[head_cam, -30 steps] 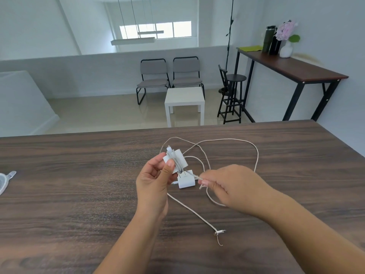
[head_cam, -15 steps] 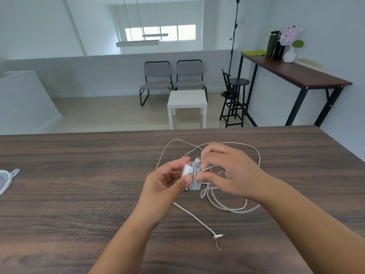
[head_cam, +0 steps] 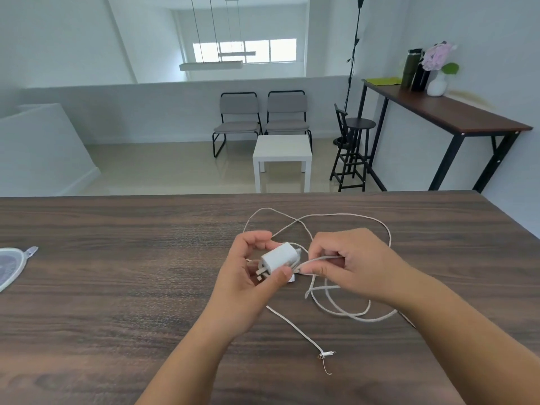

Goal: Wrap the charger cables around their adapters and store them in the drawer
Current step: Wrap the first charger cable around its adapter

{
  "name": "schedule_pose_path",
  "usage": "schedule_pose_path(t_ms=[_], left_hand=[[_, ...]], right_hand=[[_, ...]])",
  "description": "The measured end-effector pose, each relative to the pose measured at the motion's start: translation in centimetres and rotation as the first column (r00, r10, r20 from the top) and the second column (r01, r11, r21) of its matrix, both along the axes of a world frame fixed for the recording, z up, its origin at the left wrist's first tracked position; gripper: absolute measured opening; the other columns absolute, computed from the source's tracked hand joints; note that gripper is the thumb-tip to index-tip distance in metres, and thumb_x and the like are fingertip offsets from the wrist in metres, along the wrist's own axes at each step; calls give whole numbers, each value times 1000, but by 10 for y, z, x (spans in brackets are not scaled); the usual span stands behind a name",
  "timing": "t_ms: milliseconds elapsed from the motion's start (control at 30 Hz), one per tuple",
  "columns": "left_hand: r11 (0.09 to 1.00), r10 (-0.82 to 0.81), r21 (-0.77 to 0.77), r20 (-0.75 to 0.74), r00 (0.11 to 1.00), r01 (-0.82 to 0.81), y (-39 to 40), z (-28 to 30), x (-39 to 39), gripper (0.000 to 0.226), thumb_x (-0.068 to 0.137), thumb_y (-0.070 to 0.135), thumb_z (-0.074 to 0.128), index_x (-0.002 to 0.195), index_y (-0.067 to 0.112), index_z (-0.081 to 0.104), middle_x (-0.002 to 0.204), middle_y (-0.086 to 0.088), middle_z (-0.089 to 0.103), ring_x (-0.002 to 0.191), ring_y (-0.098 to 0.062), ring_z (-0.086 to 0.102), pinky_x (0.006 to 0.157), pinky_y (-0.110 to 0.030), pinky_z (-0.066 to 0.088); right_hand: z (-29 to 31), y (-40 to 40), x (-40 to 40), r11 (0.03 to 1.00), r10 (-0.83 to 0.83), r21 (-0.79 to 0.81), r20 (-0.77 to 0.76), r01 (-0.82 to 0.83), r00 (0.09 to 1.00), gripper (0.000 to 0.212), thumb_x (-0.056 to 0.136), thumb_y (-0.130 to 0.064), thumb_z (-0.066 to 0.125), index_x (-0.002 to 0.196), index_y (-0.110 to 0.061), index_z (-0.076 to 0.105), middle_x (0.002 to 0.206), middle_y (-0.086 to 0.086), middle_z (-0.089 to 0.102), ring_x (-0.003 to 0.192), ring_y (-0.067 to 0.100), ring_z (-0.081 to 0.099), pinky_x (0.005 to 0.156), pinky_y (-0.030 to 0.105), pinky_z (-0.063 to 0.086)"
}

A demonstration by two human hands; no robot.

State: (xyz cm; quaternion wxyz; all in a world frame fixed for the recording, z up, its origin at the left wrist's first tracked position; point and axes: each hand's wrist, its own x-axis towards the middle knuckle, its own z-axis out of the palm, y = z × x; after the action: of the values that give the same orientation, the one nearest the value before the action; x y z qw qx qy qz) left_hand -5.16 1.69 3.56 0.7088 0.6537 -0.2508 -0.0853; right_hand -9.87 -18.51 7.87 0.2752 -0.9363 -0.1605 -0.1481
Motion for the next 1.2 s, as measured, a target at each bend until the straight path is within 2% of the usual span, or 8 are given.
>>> schedule_pose_path(t_ms=[100,333,467,600,800,900,1067,1200], left_hand=[[994,24,104,14,1000,-25,8,0,1,33,66,23,81,95,27,65,87,-7,72,69,-16,59,61,-33,48],[988,-135,77,36,990,132,11,0,4,35,68,20,82,101,16,75,104,-11,63,85,-8,64,73,-21,50],[978,-207,2,-1,978,207,12,5,4,37,72,2,78,108,6,73,107,-22,64,93,-13,64,79,-23,52],[961,-228,-175,-72,971,212,8,4,3,42,67,9,80,109,11,74,107,-18,70,97,-19,66,82,-28,54],[945,-91,-325,-188,978,26,-2,0,5,41,64,15,79,104,17,75,105,-12,74,95,-23,68,79,-31,57],[951,1,-305,-171,985,-54,-9,1,7,37,70,11,82,106,18,74,107,-12,74,99,-26,67,89,-40,56],[969,198,-147,-19,980,-198,-16,7,8,36,78,5,75,108,24,70,111,-8,72,89,-19,71,79,-32,58],[958,279,-2,228,933,-286,-11,0,14,45,79,7,77,105,43,69,111,2,66,105,-13,66,80,-24,56]], right_hand=[[13,-11,5,997,39,-61,-60,-43,997,8,83,-36,70,80,-29,68,57,-22,55,58,4,51,55,17,37],[4,-18,21,998,51,36,41,-52,998,14,86,-41,62,97,-39,71,75,-13,62,70,10,56,65,18,43],[-11,-13,30,1000,-3,3,118,2,993,21,90,-50,50,104,-46,65,74,-27,60,78,7,52,77,34,41],[-30,2,30,998,-69,7,205,69,976,22,88,-39,51,107,-44,62,78,-43,52,91,6,47,82,34,29],[-57,28,24,960,-104,263,26,93,994,20,86,-14,47,81,-24,63,69,-19,53,75,8,50,69,36,44],[-51,42,16,848,-69,511,-152,139,986,34,96,-18,46,79,-42,63,59,-14,58,59,4,53,63,23,45],[-49,46,4,935,-117,308,-205,178,972,23,99,-24,47,106,-33,67,88,-22,69,86,-3,61,73,13,43],[-39,36,-5,996,-82,33,0,82,997,22,96,-31,44,76,-31,52,61,-18,50,61,1,46,59,25,39]])
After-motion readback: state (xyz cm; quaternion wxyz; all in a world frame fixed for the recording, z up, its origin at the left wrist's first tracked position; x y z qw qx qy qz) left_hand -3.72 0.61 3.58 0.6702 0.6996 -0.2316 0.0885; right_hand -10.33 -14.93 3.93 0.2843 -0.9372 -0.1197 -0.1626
